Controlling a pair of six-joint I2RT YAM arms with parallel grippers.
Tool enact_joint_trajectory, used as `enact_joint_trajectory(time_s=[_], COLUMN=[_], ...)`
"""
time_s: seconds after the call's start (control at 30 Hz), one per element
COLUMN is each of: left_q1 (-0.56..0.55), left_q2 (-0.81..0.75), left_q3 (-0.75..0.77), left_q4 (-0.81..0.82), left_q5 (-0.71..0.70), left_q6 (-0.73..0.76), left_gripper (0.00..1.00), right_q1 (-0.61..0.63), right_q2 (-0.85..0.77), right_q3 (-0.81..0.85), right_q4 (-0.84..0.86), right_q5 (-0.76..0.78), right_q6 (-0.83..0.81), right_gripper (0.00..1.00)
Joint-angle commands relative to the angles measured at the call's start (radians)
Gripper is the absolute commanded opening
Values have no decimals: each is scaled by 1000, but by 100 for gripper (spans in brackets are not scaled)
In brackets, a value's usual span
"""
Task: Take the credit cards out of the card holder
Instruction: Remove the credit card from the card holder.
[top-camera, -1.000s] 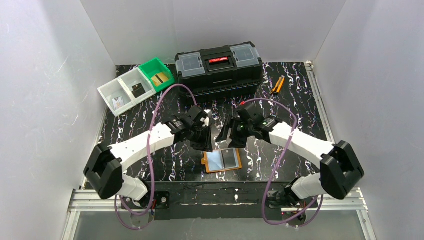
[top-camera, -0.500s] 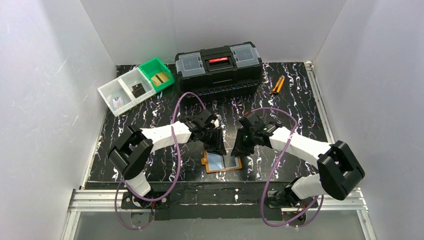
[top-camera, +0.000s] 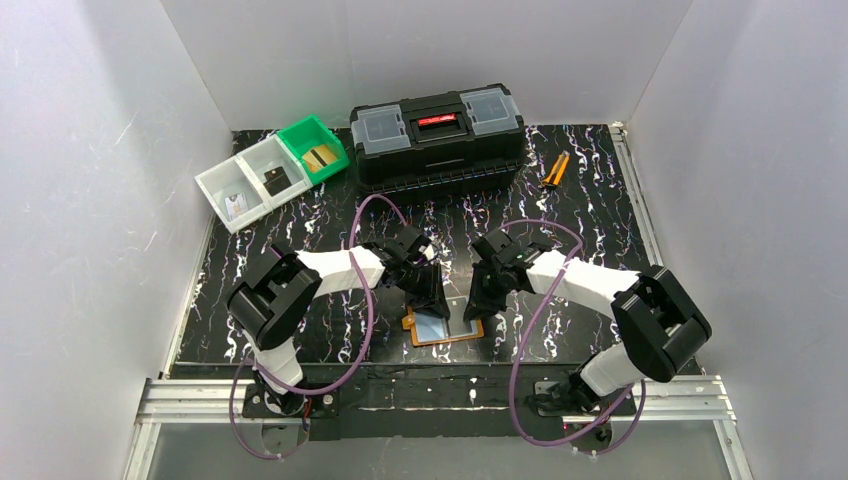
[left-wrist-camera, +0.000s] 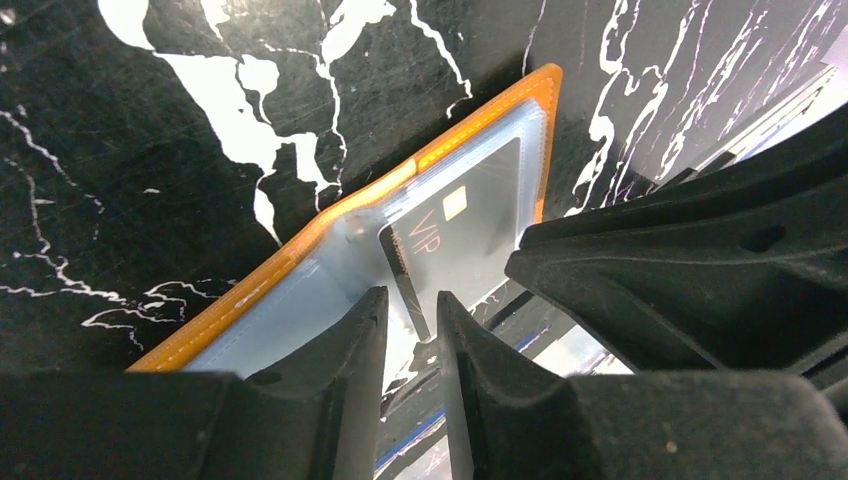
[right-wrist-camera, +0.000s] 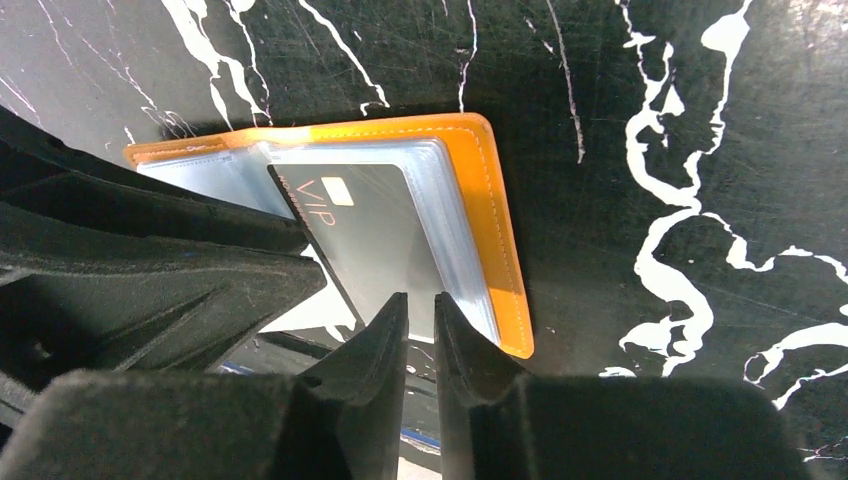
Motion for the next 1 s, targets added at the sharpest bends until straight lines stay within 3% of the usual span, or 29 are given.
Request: enact_joint_trajectory(time_s=[0.0,0.4,0.7,0.97], left_q1=[4,4,22,55], left_q2=[12,45,3,-45], left_q3=[-25,-47,-61,-102], left_q4=[27,93,96,116], left_q5=[30,71,89,144], left_q6=[15,7,4,11], left_gripper=[24,24,11,8], right_q1=[8,32,42,42], right_q2=[17,67,102,119], right_q3=[-11,-14,-6,-20], right_q4=[20,42,7,-8], right_q5=[9,-5,29,46], right_q6=[-11,-1,21,43], right_gripper=[23,21,21,15])
